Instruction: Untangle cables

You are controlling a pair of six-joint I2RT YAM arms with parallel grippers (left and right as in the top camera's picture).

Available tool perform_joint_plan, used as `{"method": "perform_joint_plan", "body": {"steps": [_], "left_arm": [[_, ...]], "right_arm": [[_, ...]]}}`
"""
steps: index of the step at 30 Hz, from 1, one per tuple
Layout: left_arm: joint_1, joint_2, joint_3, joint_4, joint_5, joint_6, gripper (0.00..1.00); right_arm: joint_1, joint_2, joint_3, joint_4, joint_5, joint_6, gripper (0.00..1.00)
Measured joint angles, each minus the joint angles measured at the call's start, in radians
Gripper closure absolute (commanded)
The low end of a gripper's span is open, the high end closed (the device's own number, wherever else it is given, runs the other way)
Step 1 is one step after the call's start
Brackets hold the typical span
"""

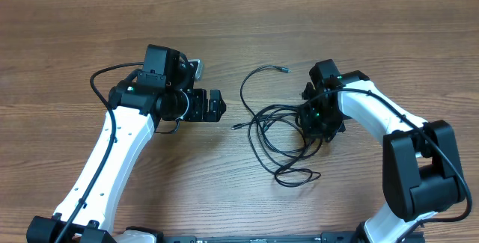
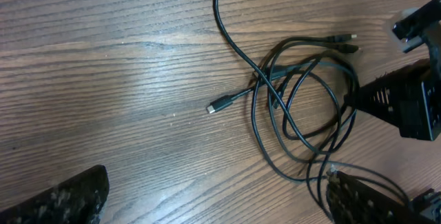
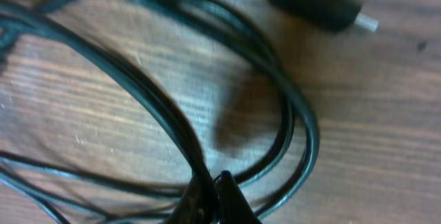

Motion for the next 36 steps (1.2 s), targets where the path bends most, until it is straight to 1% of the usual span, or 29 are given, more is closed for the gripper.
{"method": "perform_joint_plan", "body": {"steps": [3, 5, 7, 9, 12, 14, 15, 16, 18, 20, 22, 23, 24, 25, 28, 32, 36], "left_arm": [[0.000, 0.000, 0.000, 0.000, 0.000, 0.000, 0.00], [0.000, 0.000, 0.000, 0.000, 0.000, 0.000, 0.00], [0.000, 0.000, 0.000, 0.001, 0.000, 0.000, 0.00], [0.000, 0.000, 0.000, 0.000, 0.000, 0.000, 0.00], [0.000, 0.000, 0.000, -0.001, 0.000, 0.000, 0.00], [0.000, 0.000, 0.000, 0.002, 0.000, 0.000, 0.00], [0.000, 0.000, 0.000, -0.002, 0.000, 0.000, 0.00], [0.000, 0.000, 0.001, -0.001, 0.000, 0.000, 0.00], [0.000, 0.000, 0.002, 0.000, 0.000, 0.000, 0.00], [0.000, 0.000, 0.002, 0.000, 0.000, 0.000, 0.01], [0.000, 0.000, 0.002, 0.000, 0.000, 0.000, 0.00], [0.000, 0.000, 0.002, 0.000, 0.000, 0.000, 0.00], [0.000, 0.000, 0.002, 0.000, 0.000, 0.000, 0.00], [0.000, 0.000, 0.002, 0.000, 0.000, 0.000, 0.00], [0.000, 0.000, 0.002, 0.000, 0.000, 0.000, 0.00], [0.000, 0.000, 0.002, 0.000, 0.000, 0.000, 0.00], [0.000, 0.000, 0.002, 0.000, 0.000, 0.000, 0.00]], "right_arm": [[-0.002, 0.000, 0.003, -0.046, -0.007, 0.000, 0.96], [-0.012, 0.000, 0.027, -0.106, -0.011, 0.000, 0.96], [-0.029, 0.002, 0.127, -0.218, -0.013, 0.001, 0.96], [-0.044, 0.004, 0.271, -0.323, -0.016, 0.000, 0.96], [-0.067, 0.017, 0.618, -0.498, -0.018, 0.000, 0.96], [-0.073, 0.015, 0.810, -0.543, -0.017, 0.001, 0.96], [-0.077, 0.016, 0.983, -0.568, -0.019, 0.001, 0.96], [-0.078, 0.010, 1.103, -0.564, -0.024, 0.001, 0.96], [-0.078, 0.011, 1.271, -0.579, -0.039, 0.003, 0.96], [-0.078, 0.011, 1.526, -0.522, -0.066, 0.011, 0.96], [-0.077, 0.000, 1.814, -0.388, -0.088, 0.055, 0.96], [-0.078, -0.005, 1.863, -0.373, -0.091, 0.069, 0.96], [-0.077, -0.013, 1.945, -0.311, -0.096, 0.094, 0.96], [-0.078, -0.031, 1.988, -0.255, -0.100, 0.121, 0.96], [-0.085, -0.069, 2.018, -0.153, -0.100, 0.200, 0.96], [-0.092, -0.056, 2.013, -0.141, -0.099, 0.253, 0.96], [-0.092, -0.028, 1.957, -0.126, -0.097, 0.272, 0.96]]}}
